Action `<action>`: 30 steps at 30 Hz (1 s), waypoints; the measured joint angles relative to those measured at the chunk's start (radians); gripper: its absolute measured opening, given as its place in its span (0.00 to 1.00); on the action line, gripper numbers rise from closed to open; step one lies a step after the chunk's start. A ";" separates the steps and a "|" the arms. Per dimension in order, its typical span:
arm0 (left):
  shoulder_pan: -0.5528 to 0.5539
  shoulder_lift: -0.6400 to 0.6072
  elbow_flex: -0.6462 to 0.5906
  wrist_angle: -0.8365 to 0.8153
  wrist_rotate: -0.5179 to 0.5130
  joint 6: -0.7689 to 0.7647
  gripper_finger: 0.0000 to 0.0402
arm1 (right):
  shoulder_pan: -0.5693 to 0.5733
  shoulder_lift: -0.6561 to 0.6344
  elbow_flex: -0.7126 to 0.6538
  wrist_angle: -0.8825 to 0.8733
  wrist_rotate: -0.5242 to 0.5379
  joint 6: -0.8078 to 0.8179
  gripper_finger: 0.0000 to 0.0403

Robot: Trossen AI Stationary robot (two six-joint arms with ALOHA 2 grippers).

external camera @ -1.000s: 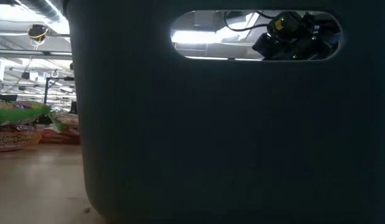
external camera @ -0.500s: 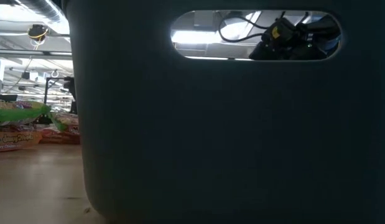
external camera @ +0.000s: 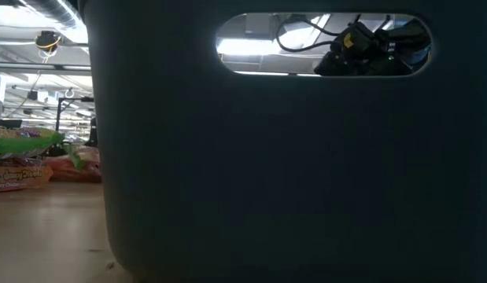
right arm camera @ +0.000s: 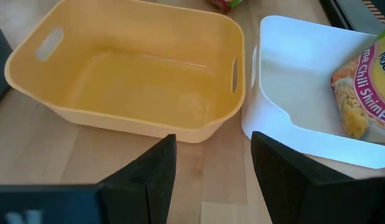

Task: Sort Maruchan noodles
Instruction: Put the green noodle pack into the white bin

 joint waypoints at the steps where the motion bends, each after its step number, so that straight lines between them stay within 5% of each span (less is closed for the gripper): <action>1: -0.005 0.000 -0.001 0.000 0.005 0.006 0.26 | 0.000 0.000 0.000 0.000 0.000 0.000 0.47; 9: -0.058 0.000 -0.001 0.060 0.007 0.021 0.01 | 0.000 0.000 0.000 0.000 0.009 0.000 0.47; 21: -0.223 -0.064 -0.001 0.092 -0.120 0.052 0.00 | -0.001 0.000 0.000 0.053 0.019 0.011 0.47; 30: -0.377 -0.184 0.000 0.139 -0.232 0.038 0.00 | 0.000 0.001 0.000 0.243 0.000 0.210 0.48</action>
